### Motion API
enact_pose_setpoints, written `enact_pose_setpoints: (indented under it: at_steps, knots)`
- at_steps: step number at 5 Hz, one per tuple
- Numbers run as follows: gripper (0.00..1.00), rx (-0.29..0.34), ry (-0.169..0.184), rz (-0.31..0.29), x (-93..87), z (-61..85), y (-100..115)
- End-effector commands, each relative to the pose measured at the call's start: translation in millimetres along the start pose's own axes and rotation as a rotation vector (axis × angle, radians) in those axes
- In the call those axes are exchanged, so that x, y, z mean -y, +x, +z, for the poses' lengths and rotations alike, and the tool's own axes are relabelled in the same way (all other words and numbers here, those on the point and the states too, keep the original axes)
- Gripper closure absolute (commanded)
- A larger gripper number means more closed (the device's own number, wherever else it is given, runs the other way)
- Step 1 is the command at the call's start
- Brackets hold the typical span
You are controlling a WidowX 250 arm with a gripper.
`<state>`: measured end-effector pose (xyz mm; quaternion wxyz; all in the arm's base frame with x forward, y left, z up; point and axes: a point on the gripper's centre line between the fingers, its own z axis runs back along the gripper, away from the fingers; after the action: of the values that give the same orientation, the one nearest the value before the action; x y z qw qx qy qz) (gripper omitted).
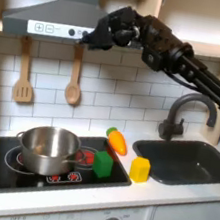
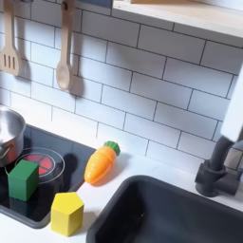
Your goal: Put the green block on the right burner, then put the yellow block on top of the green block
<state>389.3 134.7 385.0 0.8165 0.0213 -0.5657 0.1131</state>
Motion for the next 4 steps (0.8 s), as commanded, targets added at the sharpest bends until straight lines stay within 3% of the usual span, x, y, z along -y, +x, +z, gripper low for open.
enact_pose_setpoints:
  at_steps: [1,4]
  knots:
    - [1.00,0.018,0.001,0.017,0.1,-10.7,6.6]
    - [1.00,0.013,0.007,0.010,-0.9,-11.3,7.9]
